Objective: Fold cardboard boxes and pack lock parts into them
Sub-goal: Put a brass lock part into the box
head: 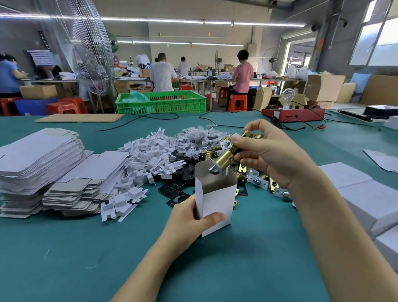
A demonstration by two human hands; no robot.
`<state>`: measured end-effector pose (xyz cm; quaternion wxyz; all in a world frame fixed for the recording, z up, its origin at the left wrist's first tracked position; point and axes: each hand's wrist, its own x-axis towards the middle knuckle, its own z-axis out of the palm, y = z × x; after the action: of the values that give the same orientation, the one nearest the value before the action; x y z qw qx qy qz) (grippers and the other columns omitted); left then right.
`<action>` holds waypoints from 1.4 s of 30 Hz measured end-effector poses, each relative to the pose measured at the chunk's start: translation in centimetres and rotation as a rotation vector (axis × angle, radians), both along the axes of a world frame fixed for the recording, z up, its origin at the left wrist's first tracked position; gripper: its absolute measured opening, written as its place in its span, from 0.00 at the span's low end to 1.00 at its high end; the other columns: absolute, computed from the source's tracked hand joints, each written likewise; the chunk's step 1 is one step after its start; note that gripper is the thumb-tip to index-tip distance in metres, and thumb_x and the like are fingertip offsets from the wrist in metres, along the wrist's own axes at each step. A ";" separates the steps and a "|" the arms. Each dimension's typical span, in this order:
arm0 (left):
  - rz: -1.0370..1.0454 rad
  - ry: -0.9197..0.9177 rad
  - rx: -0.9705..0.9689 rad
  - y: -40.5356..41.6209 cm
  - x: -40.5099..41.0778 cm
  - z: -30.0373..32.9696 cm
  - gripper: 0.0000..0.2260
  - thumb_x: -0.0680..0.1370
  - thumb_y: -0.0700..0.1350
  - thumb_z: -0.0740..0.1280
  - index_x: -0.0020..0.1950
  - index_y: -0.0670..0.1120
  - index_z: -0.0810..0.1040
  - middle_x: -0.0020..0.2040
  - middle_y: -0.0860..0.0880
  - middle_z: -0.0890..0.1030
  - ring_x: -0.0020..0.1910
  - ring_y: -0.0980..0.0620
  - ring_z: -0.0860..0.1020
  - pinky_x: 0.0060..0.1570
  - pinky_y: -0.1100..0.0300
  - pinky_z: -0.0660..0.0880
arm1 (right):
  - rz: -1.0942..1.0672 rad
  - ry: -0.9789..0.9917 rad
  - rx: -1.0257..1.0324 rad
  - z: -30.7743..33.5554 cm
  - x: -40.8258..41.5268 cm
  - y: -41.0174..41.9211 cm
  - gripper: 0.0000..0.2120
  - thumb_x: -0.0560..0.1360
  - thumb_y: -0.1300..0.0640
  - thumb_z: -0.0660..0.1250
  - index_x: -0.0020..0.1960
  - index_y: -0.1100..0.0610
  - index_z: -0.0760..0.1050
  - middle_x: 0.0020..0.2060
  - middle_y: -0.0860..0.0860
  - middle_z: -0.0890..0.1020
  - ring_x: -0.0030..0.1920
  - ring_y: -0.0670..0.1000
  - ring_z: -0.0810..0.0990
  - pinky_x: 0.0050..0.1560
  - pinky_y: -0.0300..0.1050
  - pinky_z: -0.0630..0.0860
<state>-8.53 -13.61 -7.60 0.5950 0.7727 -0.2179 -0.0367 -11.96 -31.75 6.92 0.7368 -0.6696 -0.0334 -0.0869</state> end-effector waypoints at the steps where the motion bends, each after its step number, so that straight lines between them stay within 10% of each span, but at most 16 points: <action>1: 0.002 -0.001 0.001 0.0 0.0 0.0 0.12 0.71 0.50 0.77 0.51 0.60 0.78 0.46 0.66 0.82 0.43 0.64 0.80 0.37 0.72 0.73 | 0.007 0.010 -0.008 -0.2 0.2 0.2 0.12 0.72 0.63 0.71 0.48 0.57 0.68 0.33 0.55 0.83 0.29 0.49 0.80 0.28 0.36 0.76; 16: 0.007 0.001 -0.034 -0.1 0.0 0.0 0.14 0.71 0.49 0.78 0.51 0.61 0.78 0.47 0.67 0.82 0.46 0.66 0.80 0.40 0.73 0.74 | -0.239 -0.273 -0.787 -1.5 0.7 1.3 0.16 0.74 0.53 0.72 0.52 0.55 0.66 0.36 0.53 0.81 0.30 0.49 0.81 0.36 0.47 0.81; 21: 0.014 -0.021 -0.027 -0.1 0.1 -0.2 0.12 0.71 0.51 0.77 0.50 0.59 0.79 0.46 0.65 0.83 0.45 0.63 0.80 0.41 0.72 0.75 | -0.238 -0.394 -1.032 -1.5 0.3 2.1 0.17 0.73 0.51 0.72 0.51 0.55 0.65 0.28 0.46 0.73 0.29 0.45 0.73 0.30 0.33 0.66; 28: 0.022 -0.022 -0.024 -0.1 0.1 -0.1 0.11 0.72 0.51 0.77 0.49 0.61 0.78 0.45 0.64 0.83 0.44 0.64 0.80 0.39 0.73 0.73 | -0.146 -0.251 -1.420 -1.8 0.1 3.1 0.20 0.73 0.46 0.70 0.49 0.56 0.62 0.32 0.52 0.72 0.33 0.51 0.69 0.29 0.46 0.62; 42: 0.016 -0.025 -0.018 -0.2 0.0 0.0 0.12 0.72 0.50 0.76 0.49 0.63 0.77 0.43 0.66 0.81 0.42 0.66 0.78 0.38 0.75 0.71 | -0.005 -0.136 -1.552 -1.2 -0.3 3.3 0.11 0.77 0.49 0.65 0.46 0.56 0.71 0.36 0.47 0.73 0.40 0.51 0.71 0.36 0.46 0.68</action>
<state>-8.53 -13.79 -7.65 0.5996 0.7693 -0.2195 -0.0202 -12.24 -28.43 5.72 0.0535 -0.9870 -0.1283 -0.0811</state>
